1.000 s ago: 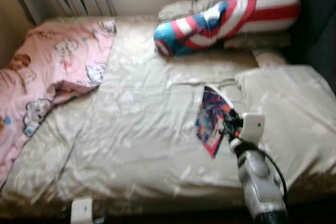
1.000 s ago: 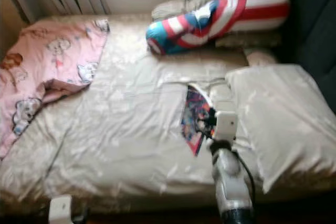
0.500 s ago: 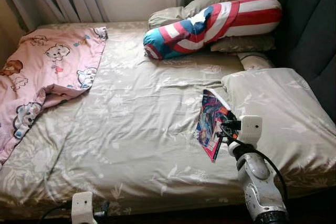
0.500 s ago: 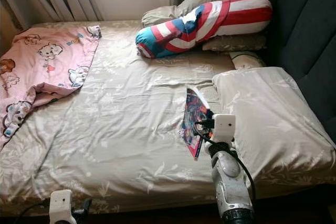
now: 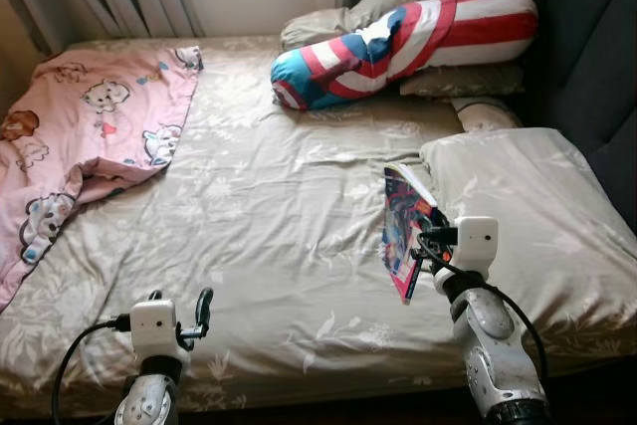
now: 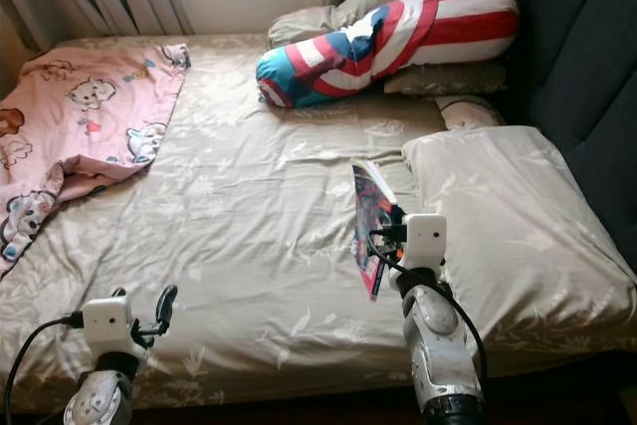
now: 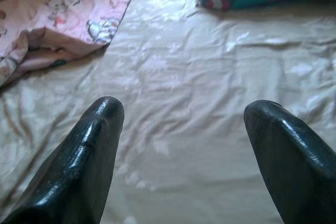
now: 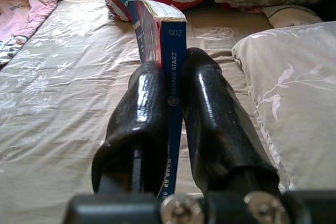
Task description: Clean up the room
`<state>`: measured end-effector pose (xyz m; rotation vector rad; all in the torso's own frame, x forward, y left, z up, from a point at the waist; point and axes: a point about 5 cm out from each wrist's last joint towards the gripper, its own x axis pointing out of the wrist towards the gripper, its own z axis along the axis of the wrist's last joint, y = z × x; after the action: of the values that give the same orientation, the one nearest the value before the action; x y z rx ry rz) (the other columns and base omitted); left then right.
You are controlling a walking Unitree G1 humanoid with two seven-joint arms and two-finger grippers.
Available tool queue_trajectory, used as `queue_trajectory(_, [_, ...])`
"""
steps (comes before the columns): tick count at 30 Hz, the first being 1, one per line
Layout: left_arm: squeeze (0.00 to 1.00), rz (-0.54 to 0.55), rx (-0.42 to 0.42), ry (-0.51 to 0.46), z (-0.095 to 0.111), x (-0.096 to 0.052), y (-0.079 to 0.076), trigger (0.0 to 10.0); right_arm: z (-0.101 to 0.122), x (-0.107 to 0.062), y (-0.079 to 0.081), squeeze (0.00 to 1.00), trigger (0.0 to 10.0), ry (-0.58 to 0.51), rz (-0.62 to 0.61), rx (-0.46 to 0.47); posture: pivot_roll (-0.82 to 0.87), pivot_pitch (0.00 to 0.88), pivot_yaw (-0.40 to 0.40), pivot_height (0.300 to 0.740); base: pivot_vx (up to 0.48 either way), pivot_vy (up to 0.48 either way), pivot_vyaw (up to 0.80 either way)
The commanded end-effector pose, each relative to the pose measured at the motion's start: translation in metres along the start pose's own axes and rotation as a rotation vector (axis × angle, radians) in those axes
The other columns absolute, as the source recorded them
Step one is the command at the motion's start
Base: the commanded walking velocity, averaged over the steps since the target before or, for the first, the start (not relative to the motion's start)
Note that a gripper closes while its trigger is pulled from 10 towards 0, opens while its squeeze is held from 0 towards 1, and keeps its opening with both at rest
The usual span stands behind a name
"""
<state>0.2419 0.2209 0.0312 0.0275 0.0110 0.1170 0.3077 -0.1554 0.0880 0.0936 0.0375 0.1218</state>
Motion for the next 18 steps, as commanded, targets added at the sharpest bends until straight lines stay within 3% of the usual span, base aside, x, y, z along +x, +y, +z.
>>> queue_trajectory(1, [0.00,0.013,-0.023,0.008,0.001,-0.003,-0.001,10.0,0.016,0.002,0.002,0.00,10.0,-0.084,0.014,-0.012,-0.11,0.080,0.007,0.740,0.000,0.000,0.00])
queue_trajectory(7, [0.00,0.007,-0.051,-0.046,0.021,0.008,-0.010,10.0,0.016,0.004,0.001,0.00,10.0,-0.062,0.012,-0.070,-0.11,0.104,0.001,0.731,0.000,0.000,0.00])
queue_trajectory(18, [0.00,0.043,-0.123,-0.033,0.032,0.011,-0.009,10.0,0.015,-0.001,0.000,0.00,10.0,-0.083,-0.011,-0.036,-0.11,0.139,0.003,0.664,0.000,0.000,0.00])
